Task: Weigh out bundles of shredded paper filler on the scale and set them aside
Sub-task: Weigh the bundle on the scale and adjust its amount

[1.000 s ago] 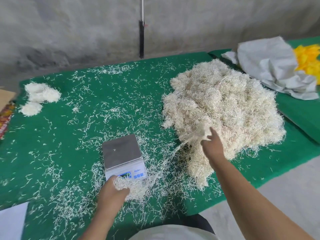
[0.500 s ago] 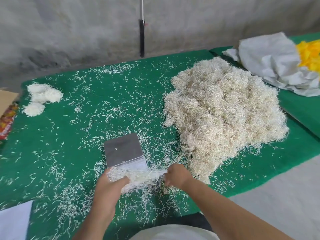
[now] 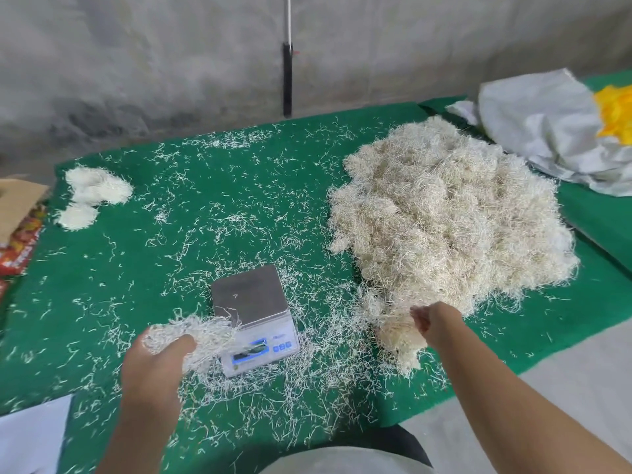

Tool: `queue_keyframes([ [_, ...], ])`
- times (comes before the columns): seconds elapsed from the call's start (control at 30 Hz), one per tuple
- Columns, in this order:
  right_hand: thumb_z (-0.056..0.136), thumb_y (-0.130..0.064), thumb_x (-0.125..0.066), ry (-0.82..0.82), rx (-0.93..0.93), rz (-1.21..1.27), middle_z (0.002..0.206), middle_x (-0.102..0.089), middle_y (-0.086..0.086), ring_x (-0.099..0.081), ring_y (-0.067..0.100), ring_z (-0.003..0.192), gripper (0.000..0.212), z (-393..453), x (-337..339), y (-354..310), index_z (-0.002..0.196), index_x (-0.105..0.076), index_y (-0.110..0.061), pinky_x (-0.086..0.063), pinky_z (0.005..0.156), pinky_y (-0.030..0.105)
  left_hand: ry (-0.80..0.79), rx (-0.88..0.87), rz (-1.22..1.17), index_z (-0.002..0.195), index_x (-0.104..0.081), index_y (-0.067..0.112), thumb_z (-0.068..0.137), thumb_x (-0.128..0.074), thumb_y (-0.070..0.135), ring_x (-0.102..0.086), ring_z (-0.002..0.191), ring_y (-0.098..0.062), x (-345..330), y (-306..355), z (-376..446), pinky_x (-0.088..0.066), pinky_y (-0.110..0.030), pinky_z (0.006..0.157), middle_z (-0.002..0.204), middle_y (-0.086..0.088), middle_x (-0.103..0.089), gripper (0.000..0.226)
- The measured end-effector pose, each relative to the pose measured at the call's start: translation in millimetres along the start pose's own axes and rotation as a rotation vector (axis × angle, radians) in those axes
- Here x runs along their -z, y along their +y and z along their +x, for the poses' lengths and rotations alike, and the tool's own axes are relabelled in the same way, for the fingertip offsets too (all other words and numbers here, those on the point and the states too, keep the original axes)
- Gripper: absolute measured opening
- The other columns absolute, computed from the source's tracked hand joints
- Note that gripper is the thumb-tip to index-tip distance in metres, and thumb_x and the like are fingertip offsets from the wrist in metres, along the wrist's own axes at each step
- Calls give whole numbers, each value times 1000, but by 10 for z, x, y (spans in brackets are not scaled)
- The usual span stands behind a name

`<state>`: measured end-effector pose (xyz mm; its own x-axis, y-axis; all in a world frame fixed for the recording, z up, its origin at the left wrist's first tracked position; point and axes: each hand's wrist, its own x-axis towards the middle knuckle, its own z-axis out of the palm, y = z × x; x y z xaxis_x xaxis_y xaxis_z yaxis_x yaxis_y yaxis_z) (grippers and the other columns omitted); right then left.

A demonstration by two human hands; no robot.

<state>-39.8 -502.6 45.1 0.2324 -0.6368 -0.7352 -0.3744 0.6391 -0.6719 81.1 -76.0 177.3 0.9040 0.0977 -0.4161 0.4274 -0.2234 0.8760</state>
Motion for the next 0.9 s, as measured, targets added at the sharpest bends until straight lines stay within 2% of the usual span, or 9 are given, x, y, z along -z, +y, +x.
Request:
queue_keyframes([
  [0.2,104,-10,-52,40,217,-1102,136,-63,25,-55,25,93,47,-460,-314,-150,146,-47,10,-54,85,36,-208,-23,-31,142,-47,11,91,-72,8,-50,84,-9,-138,386,-282,-39,-47,97,109,4,-57,57],
  [0.27,107,-20,-55,49,366,-1246,139,-63,20,-64,22,92,64,-805,-488,-234,160,-28,3,-58,82,33,-283,-46,-60,122,-57,14,93,-69,5,-57,94,-12,-195,468,-302,-45,-48,96,133,-14,-59,33],
  [0.37,100,-66,-52,-192,636,-980,153,-55,5,-64,21,119,81,-1354,-751,-324,164,-29,-23,-51,109,49,-325,-11,-98,157,-31,18,89,-74,12,-48,117,-15,-279,516,-292,-38,-53,108,168,-8,-23,81],
  [0.43,84,-87,-46,-557,569,-597,153,-53,-10,-56,19,135,83,-1815,-935,-349,155,-37,-45,-45,116,52,-350,41,-205,163,-16,33,83,-79,19,-67,98,-9,-401,579,-333,-45,-50,95,170,1,-18,102],
  [0.5,79,-96,-39,-824,476,-410,144,-51,-30,-47,9,138,78,-2186,-1082,-271,147,-41,-58,-37,119,45,-418,45,-300,158,-24,38,83,-80,20,-72,64,1,-539,619,-393,-58,-51,81,158,6,-36,95],
  [0.6,93,-88,-34,-1013,301,-191,154,-43,-29,-36,1,143,77,-2499,-1238,-47,157,-41,-47,-25,123,47,-370,-124,-217,125,-54,34,84,-76,22,-77,79,-11,-782,580,-429,-58,-24,51,118,8,-69,48],
  [0.7,105,-70,-33,-1062,72,70,135,-70,10,-63,23,131,75,-2547,-1342,86,138,-64,-10,-44,115,48,-215,-417,174,113,-50,46,72,-59,49,-59,112,-13,-979,496,-555,-56,-20,74,127,13,-51,42],
  [0.8,108,-64,-37,-1081,-71,208,130,-70,20,-66,33,124,71,-2468,-1357,53,133,-66,-5,-49,110,45,-103,-565,492,132,-34,48,75,-42,64,-18,149,-14,-1046,340,-649,-30,-54,119,153,22,-16,60],
  [0.9,109,-59,-37,-992,-107,200,118,-74,20,-71,32,113,66,-2384,-1353,1,110,-75,-6,-52,106,41,-173,-565,597,140,-28,53,84,-41,66,2,158,-18,-1043,274,-664,-16,-64,124,162,31,14,59],
])
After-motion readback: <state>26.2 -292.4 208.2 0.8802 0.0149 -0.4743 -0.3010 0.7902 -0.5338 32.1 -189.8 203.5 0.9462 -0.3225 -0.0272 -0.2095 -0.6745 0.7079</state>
